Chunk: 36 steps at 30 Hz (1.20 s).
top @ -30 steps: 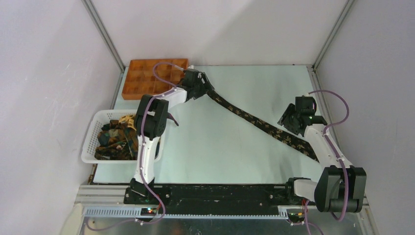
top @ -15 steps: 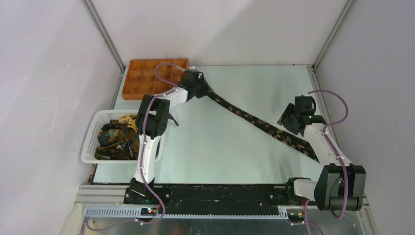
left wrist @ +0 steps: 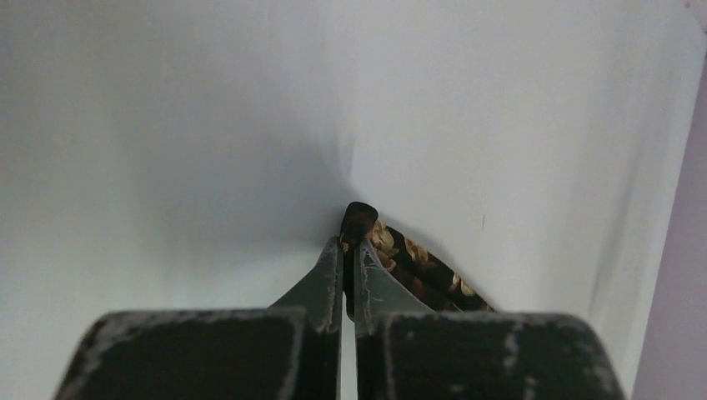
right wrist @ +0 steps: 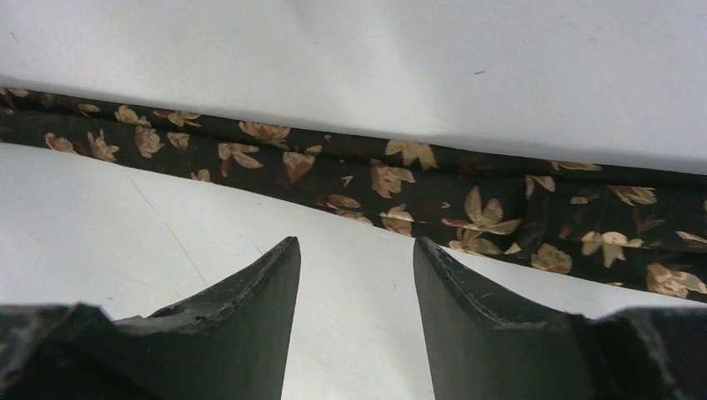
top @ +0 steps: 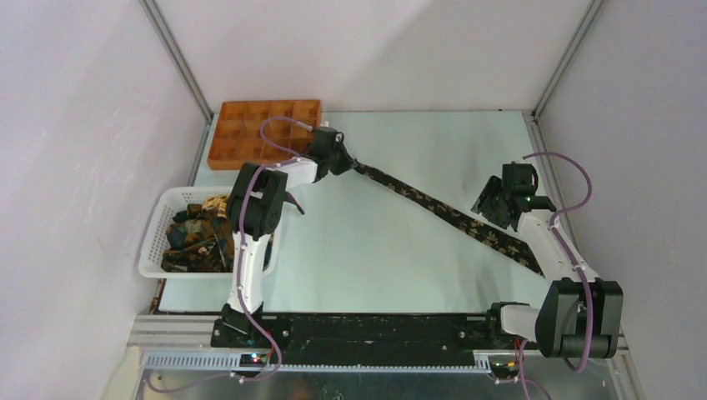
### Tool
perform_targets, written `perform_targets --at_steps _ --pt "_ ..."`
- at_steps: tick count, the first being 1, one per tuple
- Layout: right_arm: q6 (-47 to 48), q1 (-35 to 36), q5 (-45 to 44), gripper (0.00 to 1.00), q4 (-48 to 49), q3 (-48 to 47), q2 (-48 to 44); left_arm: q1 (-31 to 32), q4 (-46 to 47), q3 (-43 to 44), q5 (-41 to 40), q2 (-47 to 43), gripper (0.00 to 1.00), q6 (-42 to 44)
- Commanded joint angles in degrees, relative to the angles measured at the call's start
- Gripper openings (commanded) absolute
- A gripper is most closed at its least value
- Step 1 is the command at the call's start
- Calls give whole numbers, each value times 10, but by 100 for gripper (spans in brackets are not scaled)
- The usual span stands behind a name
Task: Roll the ties
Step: Flatten out the tie at the center of the board.
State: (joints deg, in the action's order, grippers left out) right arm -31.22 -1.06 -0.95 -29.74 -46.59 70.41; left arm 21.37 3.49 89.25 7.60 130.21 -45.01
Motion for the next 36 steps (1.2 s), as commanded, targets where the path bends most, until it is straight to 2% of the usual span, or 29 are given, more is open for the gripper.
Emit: perform_targets --at_steps 1,15,18,22,31,36 --pt "15 3 27 55 20 -22 -7 28 20 -90 -20 -108 0 -29" --pt "26 25 24 56 9 -22 -27 108 9 -444 -67 -405 0 -120" --pt "26 32 16 56 8 -22 -28 107 -6 -479 -104 -460 0 -131" --pt "26 39 15 56 10 -22 -25 104 -26 -490 -147 -485 0 -134" --pt "70 90 79 60 56 -22 -12 102 17 -465 -148 -414 31 -144" --pt "103 137 134 64 105 -22 2 94 22 -464 -173 -397 54 -146"
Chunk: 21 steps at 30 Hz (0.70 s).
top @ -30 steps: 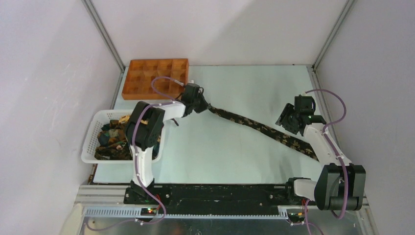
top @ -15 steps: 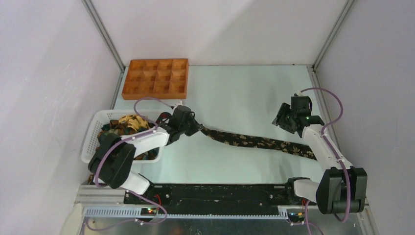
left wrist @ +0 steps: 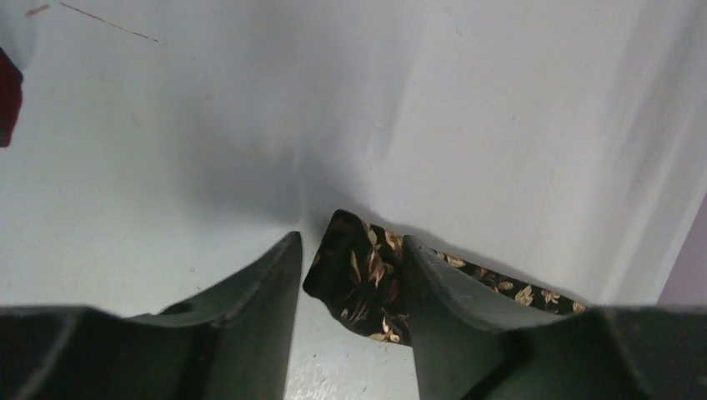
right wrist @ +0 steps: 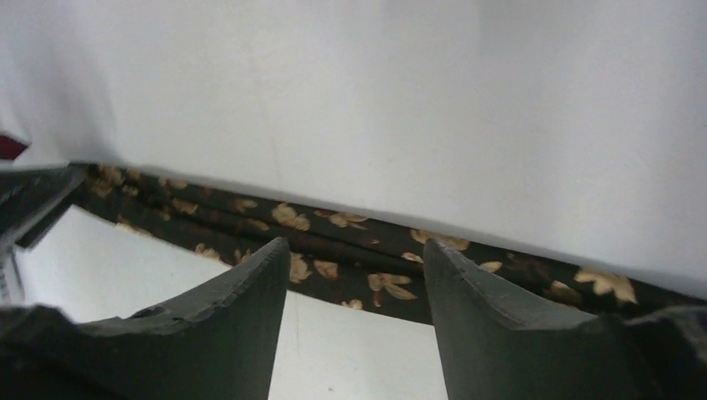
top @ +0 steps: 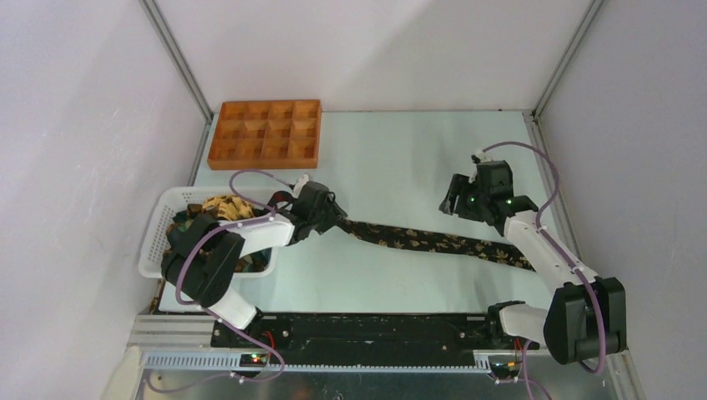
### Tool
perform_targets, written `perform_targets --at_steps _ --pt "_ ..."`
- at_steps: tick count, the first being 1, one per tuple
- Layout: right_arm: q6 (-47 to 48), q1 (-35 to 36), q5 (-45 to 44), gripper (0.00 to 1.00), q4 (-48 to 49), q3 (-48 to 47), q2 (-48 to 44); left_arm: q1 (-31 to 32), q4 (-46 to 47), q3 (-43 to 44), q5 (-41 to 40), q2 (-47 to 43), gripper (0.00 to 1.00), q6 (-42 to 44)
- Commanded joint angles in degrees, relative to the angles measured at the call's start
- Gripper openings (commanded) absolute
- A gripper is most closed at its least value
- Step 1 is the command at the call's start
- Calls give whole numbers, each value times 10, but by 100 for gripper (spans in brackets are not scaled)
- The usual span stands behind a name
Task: Roll the ties
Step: Flatten out the tie at the center of the board.
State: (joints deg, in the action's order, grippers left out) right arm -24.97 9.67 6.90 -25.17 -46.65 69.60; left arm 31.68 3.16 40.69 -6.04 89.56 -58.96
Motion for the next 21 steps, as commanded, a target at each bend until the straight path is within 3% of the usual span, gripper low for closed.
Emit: perform_targets --at_steps 1,6,12,15,17,18,21 --pt "47 45 62 65 66 -21 15 -11 25 22 -38 11 62 -6" --pt "107 105 85 76 95 -36 54 -37 14 18 -32 3 80 3" --pt "112 158 77 75 76 -107 137 -58 -23 13 -25 -56 82 40" --pt "88 163 89 62 77 -143 181 -55 -27 -13 -12 -113 71 56" --pt "86 176 80 52 58 -195 236 -43 -27 -32 -3 -147 56 67" --pt "88 180 79 50 43 -207 248 -29 -27 -37 -1 -156 44 77" --pt "94 197 83 46 30 -240 288 -7 -27 -57 6 -184 31 94"
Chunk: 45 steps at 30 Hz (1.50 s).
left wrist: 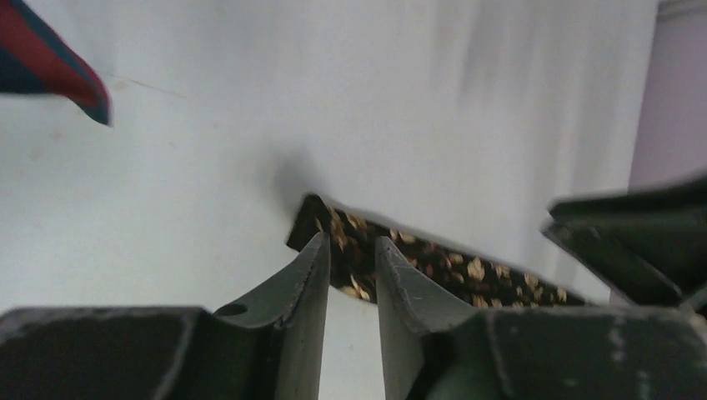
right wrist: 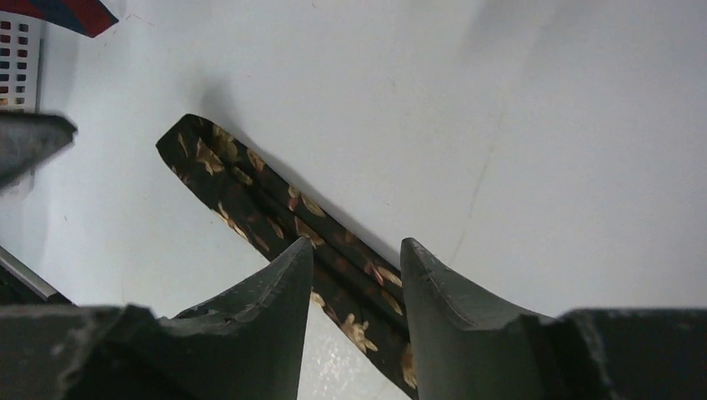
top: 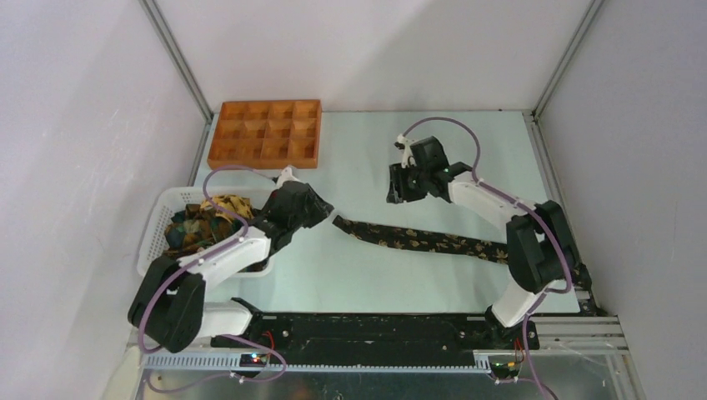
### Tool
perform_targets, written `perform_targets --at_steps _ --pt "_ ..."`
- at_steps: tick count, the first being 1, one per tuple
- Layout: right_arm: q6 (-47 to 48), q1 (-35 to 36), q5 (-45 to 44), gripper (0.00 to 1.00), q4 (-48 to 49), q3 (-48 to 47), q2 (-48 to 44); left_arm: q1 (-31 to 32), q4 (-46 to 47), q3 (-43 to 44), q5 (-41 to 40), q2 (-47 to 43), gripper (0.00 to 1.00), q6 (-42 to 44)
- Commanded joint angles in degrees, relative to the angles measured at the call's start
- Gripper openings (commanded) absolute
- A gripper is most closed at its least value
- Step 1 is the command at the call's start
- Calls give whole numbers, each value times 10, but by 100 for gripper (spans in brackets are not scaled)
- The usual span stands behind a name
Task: Roll the ties
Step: Flatten out the tie at the center of the board.
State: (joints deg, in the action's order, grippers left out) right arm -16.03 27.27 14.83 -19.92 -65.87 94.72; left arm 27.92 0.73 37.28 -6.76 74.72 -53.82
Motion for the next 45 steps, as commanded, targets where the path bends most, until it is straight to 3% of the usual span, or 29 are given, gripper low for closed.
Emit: perform_targets --at_steps 1,12,16,22,26,30,41,45 --pt "-1 24 3 46 -23 -50 40 35 -1 -27 15 -37 30 43" --pt "37 45 36 51 -94 -51 34 38 -27 16 60 2 4 121" --pt "77 74 23 58 -123 -45 23 38 -32 20 57 -4 0 125" --pt "122 131 -4 61 -59 4 2 30 -54 33 33 -26 0 121" --pt "147 160 -61 57 -24 21 20 14 -59 36 40 -52 0 113" --pt "158 173 -102 44 -14 22 40 -4 -69 32 41 -83 0 110" --pt "159 174 -130 44 -8 22 89 -36 -93 23 27 -134 0 119" --pt "159 173 -131 37 -8 21 110 -39 -91 21 28 -133 0 116"
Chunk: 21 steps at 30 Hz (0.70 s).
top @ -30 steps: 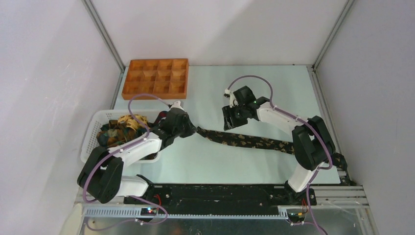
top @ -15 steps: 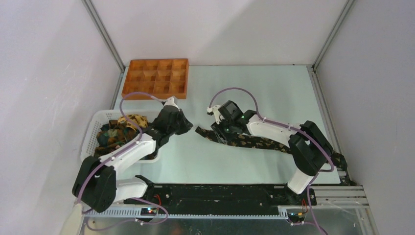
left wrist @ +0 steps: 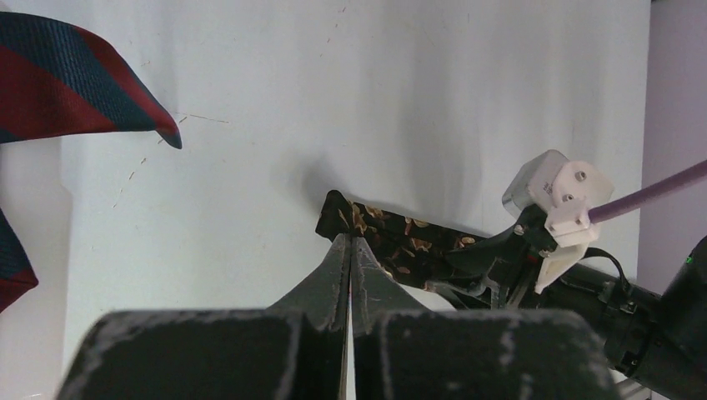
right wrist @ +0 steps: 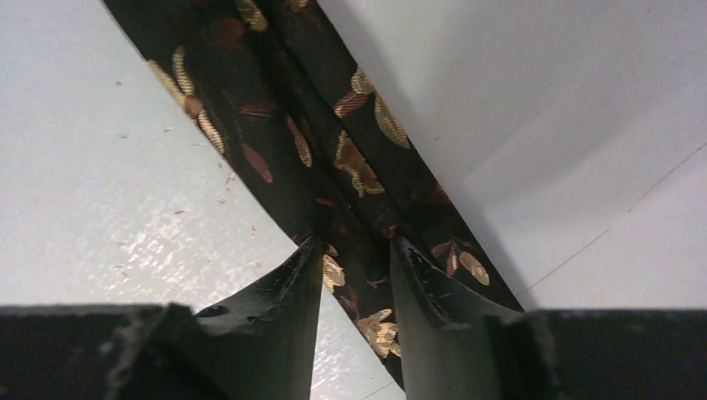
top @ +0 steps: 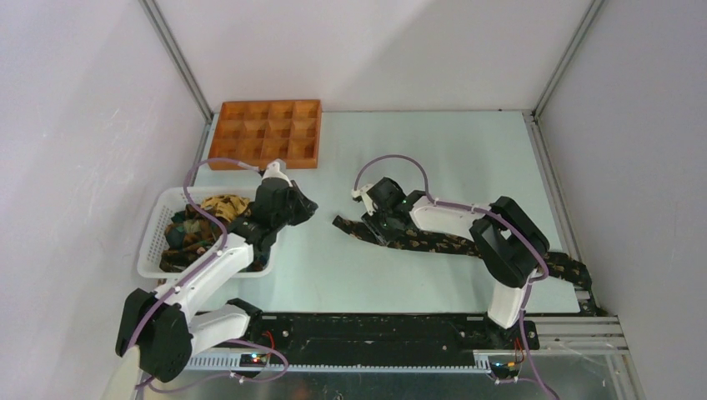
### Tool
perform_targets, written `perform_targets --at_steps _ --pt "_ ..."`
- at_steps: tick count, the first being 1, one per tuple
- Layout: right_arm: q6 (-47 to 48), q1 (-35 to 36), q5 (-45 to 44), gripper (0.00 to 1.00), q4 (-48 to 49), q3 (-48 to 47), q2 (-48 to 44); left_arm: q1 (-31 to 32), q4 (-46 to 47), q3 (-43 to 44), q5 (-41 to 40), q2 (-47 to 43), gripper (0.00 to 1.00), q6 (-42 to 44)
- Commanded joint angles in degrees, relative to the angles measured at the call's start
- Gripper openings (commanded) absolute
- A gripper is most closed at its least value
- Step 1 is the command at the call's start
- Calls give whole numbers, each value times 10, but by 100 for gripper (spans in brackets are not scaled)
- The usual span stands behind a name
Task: Roll the ties
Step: Flatten out the tie at the center of the board.
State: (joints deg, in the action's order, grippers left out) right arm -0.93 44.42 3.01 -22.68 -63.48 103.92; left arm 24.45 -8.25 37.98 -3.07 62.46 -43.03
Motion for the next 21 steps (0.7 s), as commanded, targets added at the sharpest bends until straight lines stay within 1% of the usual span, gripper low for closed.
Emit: perform_targets --at_steps 1,2,4,5,6,8,21 --pt "8 1 -13 31 19 -2 19 -5 -2 13 -8 -10 0 7" --pt "8 1 -11 28 16 -2 20 -5 -1 13 -7 -9 0 7" --pt "6 1 -10 14 12 -2 19 -6 1 12 -4 -9 0 6" --pt "5 1 -10 11 11 -2 19 -7 2 12 -3 -8 0 5" --pt "4 1 -11 5 10 -2 16 -8 3 11 -2 -7 0 5" --pt "3 1 -12 0 10 -3 11 -9 5 11 1 -4 0 5" --pt "8 2 -30 0 1 -23 -65 -14 13 12 13 2 0 -4"
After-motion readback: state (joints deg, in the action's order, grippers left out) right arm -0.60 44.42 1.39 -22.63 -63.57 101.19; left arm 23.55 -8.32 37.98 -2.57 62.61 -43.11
